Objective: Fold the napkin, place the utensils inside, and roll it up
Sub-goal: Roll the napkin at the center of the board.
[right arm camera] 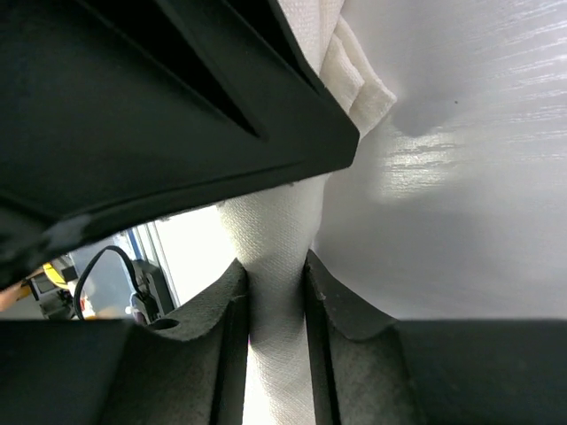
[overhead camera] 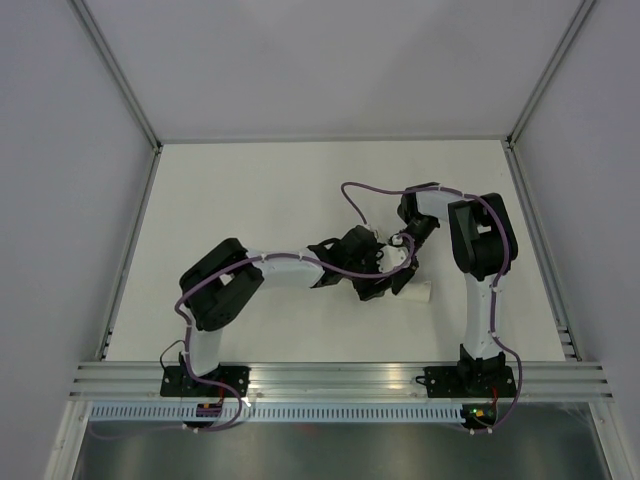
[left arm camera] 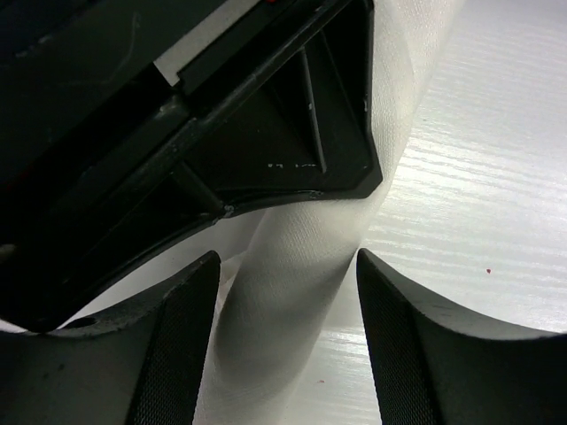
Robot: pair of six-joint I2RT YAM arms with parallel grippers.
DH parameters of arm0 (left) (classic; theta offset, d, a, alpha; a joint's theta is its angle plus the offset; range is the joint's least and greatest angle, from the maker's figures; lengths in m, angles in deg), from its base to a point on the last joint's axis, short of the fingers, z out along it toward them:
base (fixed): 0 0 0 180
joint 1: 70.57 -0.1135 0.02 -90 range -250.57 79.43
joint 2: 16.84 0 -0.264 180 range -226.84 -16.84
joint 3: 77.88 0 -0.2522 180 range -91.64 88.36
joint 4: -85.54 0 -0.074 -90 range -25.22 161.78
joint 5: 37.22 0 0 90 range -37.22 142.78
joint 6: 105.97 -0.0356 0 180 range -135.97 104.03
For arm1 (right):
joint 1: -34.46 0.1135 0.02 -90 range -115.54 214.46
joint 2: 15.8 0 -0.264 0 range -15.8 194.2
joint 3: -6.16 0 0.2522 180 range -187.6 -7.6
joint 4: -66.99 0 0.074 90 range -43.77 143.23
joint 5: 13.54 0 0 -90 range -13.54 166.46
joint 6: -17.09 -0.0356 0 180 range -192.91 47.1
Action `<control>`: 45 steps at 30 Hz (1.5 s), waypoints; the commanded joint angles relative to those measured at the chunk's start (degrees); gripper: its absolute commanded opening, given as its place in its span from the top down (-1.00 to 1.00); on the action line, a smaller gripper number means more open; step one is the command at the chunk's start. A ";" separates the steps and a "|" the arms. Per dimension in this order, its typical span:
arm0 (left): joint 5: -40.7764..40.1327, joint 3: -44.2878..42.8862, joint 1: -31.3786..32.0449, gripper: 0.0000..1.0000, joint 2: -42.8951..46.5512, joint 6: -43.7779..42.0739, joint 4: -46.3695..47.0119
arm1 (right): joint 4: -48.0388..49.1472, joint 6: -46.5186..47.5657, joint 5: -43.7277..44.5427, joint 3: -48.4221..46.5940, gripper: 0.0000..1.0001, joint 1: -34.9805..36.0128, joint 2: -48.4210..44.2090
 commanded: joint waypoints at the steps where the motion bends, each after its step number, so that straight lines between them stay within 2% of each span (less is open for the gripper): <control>1: 3.28 -2.32 -0.55 -0.36 -1.23 -0.45 -0.90 | 8.15 0.34 2.74 -0.31 0.34 -0.90 -0.25; 6: 5.74 -2.67 -1.60 -0.20 -1.85 0.60 -2.75 | 10.18 -2.03 0.02 -0.66 0.17 -3.01 -4.02; 12: 9.17 -2.32 -2.75 -0.12 -1.76 1.92 -3.37 | 10.27 -4.06 -3.85 -1.80 0.01 -6.08 -8.15; 14: 10.13 -2.49 -2.83 -0.11 -1.85 2.27 -3.80 | 9.39 -4.15 -4.38 -2.51 -0.95 -6.70 -8.77; 18: 12.42 -3.28 -3.89 -0.11 -2.29 3.06 -4.86 | 10.70 -5.28 -5.87 -1.98 -0.96 -9.16 -12.37; 22: 14.09 -3.90 -4.50 -0.12 -2.55 4.11 -5.21 | 16.21 -8.44 -5.79 1.78 -0.92 -11.80 -18.08; 24: 14.79 -4.08 -5.03 -0.12 -2.55 4.56 -5.13 | 19.13 -8.98 -5.09 4.33 -0.70 -13.55 -23.42; 25: 15.67 -4.34 -5.29 -0.12 -2.64 5.25 -5.12 | 23.06 -10.55 -3.69 7.39 -0.45 -13.82 -25.28; 26: 16.46 -4.51 -5.73 -0.12 -2.64 6.04 -4.86 | 27.10 -11.08 -3.16 10.82 -0.07 -14.00 -29.39; 27: 16.90 -4.60 -6.00 -0.12 -2.64 6.49 -4.51 | 29.05 -11.44 -2.72 12.50 -0.07 -14.00 -31.35; 31: 19.97 -4.95 -7.75 -0.12 -2.64 8.77 -3.37 | 36.00 -13.55 -1.31 18.91 0.40 -16.02 -40.31; 33: 21.20 -5.48 -8.72 -0.13 -2.99 9.82 -3.37 | 37.68 -13.46 -1.13 22.25 0.34 -16.11 -45.13; 34: 21.65 -5.66 -9.16 -0.12 -3.34 10.09 -3.37 | 39.77 -13.20 -0.96 23.41 0.03 -16.11 -46.82; 35: 22.09 -5.75 -9.77 -0.13 -3.43 10.44 -3.37 | 40.40 -12.59 -1.04 24.46 -0.02 -16.02 -50.14; 38: 23.76 -6.45 -10.65 -0.12 -4.48 11.76 -3.72 | 42.34 -10.22 -1.13 28.68 -0.01 -15.84 -56.21; 39: 24.02 -6.88 -10.74 -0.12 -4.66 12.03 -4.07 | 42.87 -9.17 -0.69 30.61 -0.18 -15.67 -57.54; 40: 24.11 -7.15 -10.83 -0.13 -5.01 12.29 -4.24 | 42.87 -8.46 0.09 31.58 -0.23 -15.23 -58.69; 45: 25.87 -9.96 -11.10 -0.12 -8.26 13.96 -6.35 | 48.05 -7.84 10.88 39.48 -0.27 -4.61 -63.62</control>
